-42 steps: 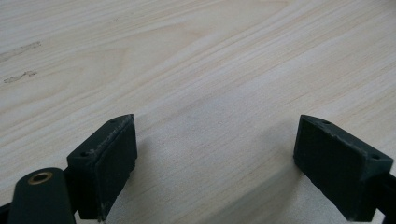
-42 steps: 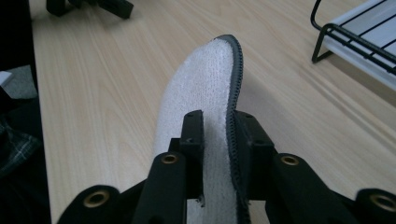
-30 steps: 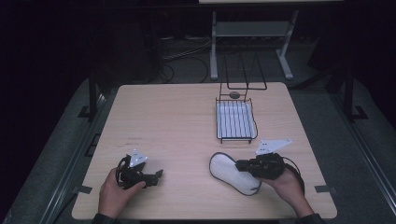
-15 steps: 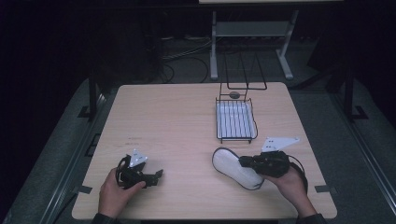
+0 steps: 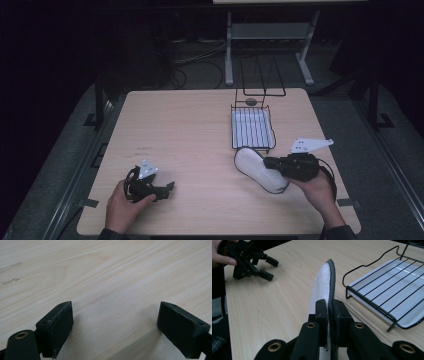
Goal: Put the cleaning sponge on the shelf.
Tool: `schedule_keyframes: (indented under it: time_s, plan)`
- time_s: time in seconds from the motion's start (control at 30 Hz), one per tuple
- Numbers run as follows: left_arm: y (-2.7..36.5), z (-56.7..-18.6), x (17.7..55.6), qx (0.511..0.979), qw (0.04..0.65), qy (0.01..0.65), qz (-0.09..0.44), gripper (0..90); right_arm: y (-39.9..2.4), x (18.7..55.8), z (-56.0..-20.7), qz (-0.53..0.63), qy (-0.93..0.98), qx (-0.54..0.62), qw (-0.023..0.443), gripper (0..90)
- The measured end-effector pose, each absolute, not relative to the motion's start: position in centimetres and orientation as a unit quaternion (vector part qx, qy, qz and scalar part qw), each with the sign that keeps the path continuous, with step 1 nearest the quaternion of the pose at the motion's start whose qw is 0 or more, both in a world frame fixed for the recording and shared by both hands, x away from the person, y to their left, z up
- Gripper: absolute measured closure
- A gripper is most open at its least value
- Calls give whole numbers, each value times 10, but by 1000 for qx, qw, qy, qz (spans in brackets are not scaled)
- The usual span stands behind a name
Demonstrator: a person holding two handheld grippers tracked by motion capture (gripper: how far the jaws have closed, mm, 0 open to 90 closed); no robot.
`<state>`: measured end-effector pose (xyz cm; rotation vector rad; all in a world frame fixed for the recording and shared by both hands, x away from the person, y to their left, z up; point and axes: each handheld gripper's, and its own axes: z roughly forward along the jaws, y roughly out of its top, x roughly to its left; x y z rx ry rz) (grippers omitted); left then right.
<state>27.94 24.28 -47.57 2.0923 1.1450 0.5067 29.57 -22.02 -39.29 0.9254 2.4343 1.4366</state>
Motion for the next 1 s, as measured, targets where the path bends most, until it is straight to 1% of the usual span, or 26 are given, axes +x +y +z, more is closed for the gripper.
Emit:
schedule_keyframes:
  time_s: [0.73, 1.0]
  plan:
    - [243, -476, 279, 805, 344, 442, 195, 126, -239, 321, -378, 502, 791, 332, 106, 834]
    - [243, -476, 279, 805, 344, 441, 195, 127, -240, 342, -375, 501, 785, 346, 113, 834]
